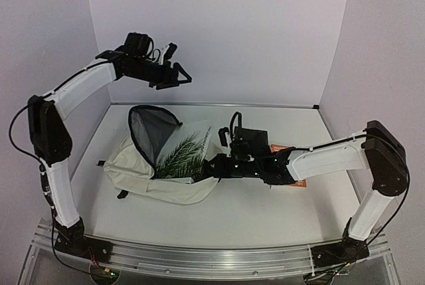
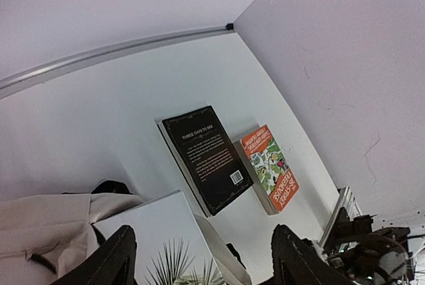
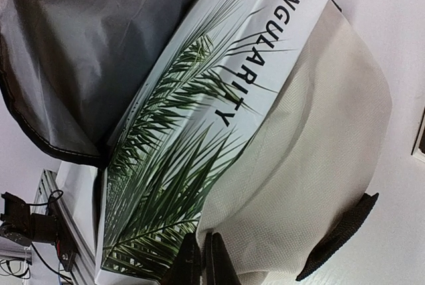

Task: Pack the student bag
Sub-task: Adjust the book in the student bag.

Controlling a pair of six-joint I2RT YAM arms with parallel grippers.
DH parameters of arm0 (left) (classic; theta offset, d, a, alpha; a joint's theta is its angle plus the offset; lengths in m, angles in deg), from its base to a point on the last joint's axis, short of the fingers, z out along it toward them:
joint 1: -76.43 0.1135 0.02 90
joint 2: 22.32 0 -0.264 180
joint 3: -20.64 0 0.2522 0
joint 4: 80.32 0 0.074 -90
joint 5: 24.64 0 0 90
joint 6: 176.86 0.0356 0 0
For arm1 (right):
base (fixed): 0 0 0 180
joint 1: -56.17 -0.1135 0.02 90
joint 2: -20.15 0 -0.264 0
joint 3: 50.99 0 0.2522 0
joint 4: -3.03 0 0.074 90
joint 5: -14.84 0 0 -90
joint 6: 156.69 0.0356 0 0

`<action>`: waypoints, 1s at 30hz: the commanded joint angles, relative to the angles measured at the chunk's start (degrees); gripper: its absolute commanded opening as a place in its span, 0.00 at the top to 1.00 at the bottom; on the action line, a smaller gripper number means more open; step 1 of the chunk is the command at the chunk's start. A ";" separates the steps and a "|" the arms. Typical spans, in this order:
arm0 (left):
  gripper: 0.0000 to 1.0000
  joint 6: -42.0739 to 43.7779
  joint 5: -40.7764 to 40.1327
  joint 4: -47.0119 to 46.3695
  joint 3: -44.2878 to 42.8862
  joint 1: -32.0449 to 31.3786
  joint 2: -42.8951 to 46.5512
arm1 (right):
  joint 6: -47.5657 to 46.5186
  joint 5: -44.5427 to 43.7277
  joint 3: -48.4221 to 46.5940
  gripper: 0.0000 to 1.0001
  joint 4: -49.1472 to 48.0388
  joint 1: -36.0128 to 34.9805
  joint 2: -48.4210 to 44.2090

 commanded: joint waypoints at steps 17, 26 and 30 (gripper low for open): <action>0.25 14.35 18.11 -5.34 -14.92 -3.95 -27.30 | 2.80 -3.91 1.53 1.00 -3.68 -0.29 -0.79; 0.24 21.29 11.69 -0.79 -15.74 -6.07 -30.07 | 3.21 -4.16 1.69 1.00 -3.68 -0.31 -0.86; 0.23 23.43 7.69 -0.36 -15.96 -7.11 -31.02 | 3.14 -4.27 1.70 1.00 -3.68 -0.27 -0.95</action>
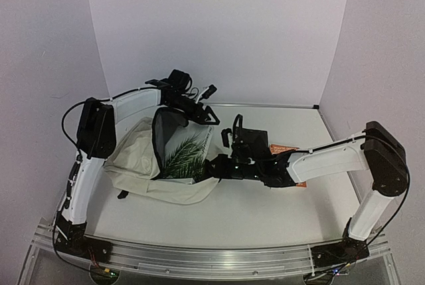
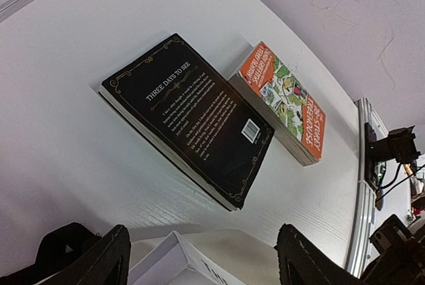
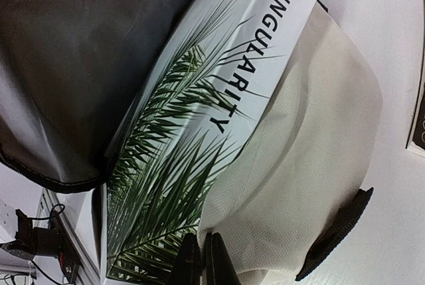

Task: Pack the student bag
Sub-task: Adjust the book in the student bag.

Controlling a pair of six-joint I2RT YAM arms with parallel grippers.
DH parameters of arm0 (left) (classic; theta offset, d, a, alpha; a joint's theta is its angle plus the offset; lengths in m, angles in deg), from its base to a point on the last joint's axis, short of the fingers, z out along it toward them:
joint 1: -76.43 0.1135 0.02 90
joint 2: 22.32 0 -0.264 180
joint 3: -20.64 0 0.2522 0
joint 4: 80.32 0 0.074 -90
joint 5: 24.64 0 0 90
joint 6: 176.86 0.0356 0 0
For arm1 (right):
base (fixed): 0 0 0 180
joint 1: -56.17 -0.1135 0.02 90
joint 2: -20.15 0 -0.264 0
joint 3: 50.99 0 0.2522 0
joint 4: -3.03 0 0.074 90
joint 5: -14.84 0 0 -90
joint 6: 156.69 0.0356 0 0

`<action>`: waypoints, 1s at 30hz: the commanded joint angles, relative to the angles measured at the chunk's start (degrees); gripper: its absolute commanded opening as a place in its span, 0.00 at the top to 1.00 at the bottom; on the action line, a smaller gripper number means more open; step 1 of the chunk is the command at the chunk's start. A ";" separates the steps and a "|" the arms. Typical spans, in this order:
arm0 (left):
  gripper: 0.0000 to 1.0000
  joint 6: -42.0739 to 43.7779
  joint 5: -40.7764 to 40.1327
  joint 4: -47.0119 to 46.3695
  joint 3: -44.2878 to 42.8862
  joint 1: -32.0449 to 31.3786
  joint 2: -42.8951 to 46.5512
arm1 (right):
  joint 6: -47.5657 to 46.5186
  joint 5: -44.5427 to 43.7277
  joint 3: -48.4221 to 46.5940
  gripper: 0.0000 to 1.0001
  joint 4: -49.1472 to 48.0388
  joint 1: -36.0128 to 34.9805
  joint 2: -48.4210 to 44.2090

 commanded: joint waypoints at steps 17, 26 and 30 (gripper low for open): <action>0.84 8.55 0.46 8.53 5.03 -2.69 5.94 | 7.64 -19.43 -2.56 1.00 5.21 5.67 -3.74; 0.86 6.86 1.76 6.02 11.47 -3.17 10.50 | 8.11 -21.91 -2.90 1.00 2.71 10.26 -1.74; 0.87 5.64 3.26 4.84 12.99 -3.20 11.54 | 3.80 -17.22 -2.04 1.00 2.60 13.79 -1.02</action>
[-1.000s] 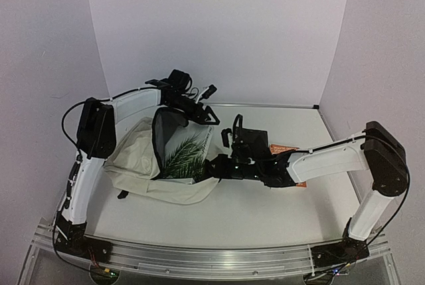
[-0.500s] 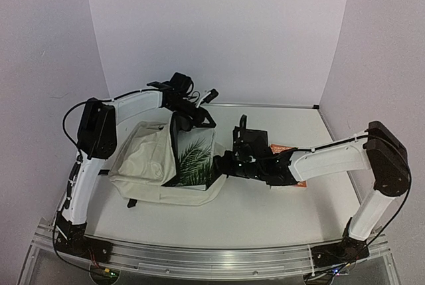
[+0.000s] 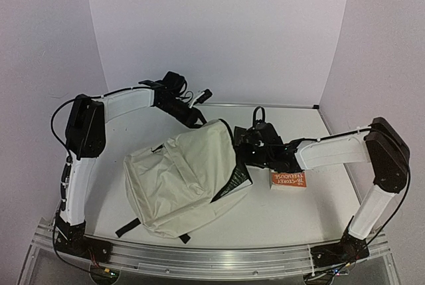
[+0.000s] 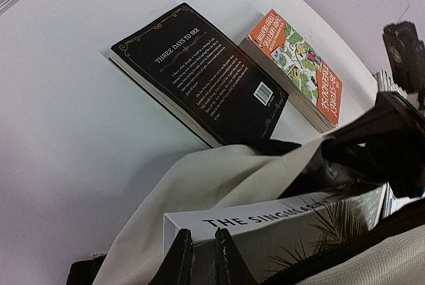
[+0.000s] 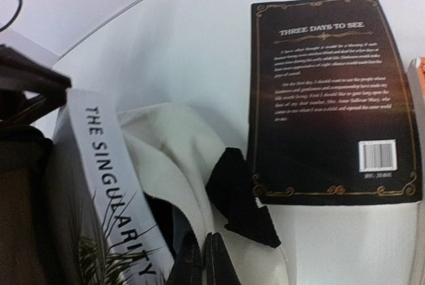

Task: Pack the student bag
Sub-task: Adjust the book in the student bag.

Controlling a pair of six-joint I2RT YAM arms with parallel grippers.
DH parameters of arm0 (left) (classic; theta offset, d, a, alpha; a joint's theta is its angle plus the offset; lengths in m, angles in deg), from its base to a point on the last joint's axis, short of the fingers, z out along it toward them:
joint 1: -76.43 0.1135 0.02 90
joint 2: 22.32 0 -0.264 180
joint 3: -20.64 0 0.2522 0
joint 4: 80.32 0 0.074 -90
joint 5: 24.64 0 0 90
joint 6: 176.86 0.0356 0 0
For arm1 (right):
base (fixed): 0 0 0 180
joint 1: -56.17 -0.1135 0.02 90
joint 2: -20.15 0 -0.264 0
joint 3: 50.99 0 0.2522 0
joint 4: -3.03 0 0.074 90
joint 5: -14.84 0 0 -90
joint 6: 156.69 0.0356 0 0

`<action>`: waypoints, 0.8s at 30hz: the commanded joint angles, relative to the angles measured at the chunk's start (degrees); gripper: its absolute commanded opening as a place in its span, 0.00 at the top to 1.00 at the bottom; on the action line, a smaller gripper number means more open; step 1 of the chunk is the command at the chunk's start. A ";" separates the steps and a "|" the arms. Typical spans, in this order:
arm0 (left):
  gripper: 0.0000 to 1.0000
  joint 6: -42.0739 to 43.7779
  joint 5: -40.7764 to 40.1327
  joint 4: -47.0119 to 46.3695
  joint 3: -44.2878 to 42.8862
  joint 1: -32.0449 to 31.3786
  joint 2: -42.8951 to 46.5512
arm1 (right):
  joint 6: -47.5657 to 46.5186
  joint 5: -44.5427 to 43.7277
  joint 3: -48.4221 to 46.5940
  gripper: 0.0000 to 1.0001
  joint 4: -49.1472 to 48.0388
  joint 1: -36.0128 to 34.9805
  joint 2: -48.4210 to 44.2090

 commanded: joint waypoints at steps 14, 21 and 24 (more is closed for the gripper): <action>0.55 -9.84 6.80 -10.12 14.24 -2.41 15.13 | -25.08 18.73 -7.17 0.18 -5.67 6.79 -2.25; 0.34 -21.75 -7.72 -11.69 19.11 -1.75 23.48 | -27.47 25.50 -4.78 0.02 -5.46 4.85 -9.54; 0.28 -27.94 -10.09 -13.20 23.86 -0.18 27.50 | -27.88 23.91 -3.52 0.02 -5.33 2.73 -11.82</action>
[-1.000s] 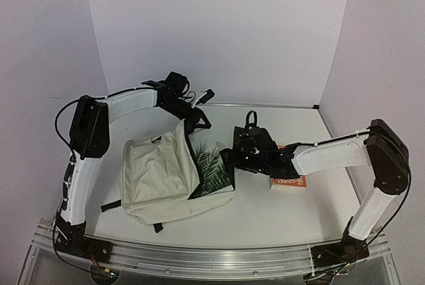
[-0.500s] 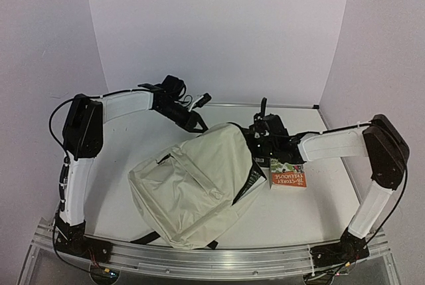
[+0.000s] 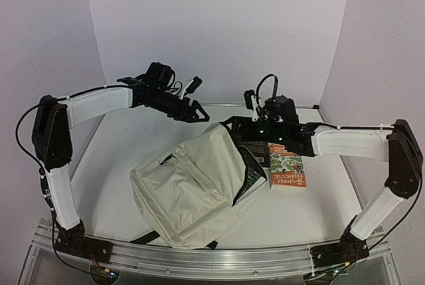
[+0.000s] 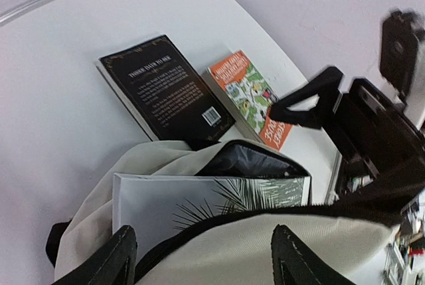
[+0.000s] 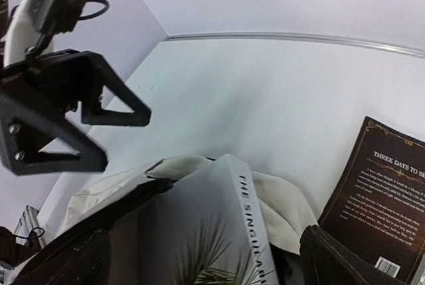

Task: Pack the student bag
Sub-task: Adjust the book in the student bag, then adjust the student bag at the center of the board.

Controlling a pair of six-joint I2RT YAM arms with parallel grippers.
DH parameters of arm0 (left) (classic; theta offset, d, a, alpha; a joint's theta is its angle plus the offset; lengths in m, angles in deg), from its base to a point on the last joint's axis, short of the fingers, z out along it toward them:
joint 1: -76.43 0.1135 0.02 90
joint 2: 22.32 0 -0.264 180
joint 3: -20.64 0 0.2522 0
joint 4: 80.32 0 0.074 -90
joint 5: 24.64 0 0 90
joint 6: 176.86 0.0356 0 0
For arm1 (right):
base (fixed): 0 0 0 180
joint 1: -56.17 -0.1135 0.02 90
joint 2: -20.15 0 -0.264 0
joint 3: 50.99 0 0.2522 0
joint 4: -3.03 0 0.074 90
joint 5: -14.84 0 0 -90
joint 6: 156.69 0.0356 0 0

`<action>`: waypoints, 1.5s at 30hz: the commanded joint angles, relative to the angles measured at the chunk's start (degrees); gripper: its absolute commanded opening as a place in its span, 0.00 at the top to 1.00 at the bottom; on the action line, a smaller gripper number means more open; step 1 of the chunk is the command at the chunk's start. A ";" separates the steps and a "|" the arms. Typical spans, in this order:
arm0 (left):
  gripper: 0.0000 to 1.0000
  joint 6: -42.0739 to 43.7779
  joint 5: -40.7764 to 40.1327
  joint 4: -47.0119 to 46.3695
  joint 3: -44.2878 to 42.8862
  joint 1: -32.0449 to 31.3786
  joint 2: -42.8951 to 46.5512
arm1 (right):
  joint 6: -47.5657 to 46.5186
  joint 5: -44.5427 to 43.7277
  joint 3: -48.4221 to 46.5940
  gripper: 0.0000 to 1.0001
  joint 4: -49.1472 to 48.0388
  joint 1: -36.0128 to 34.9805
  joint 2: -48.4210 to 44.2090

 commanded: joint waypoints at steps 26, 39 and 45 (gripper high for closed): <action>0.17 -38.37 6.96 -11.65 38.57 4.55 30.77 | -6.13 9.48 -7.63 0.17 0.92 -21.41 8.59; 0.23 -41.77 10.06 -16.75 42.65 1.01 27.57 | -5.56 5.15 -8.18 0.18 1.38 -24.19 11.40; 0.40 -42.49 10.09 -15.09 43.92 -0.46 26.38 | -5.07 1.85 -7.40 0.18 1.38 -24.19 9.54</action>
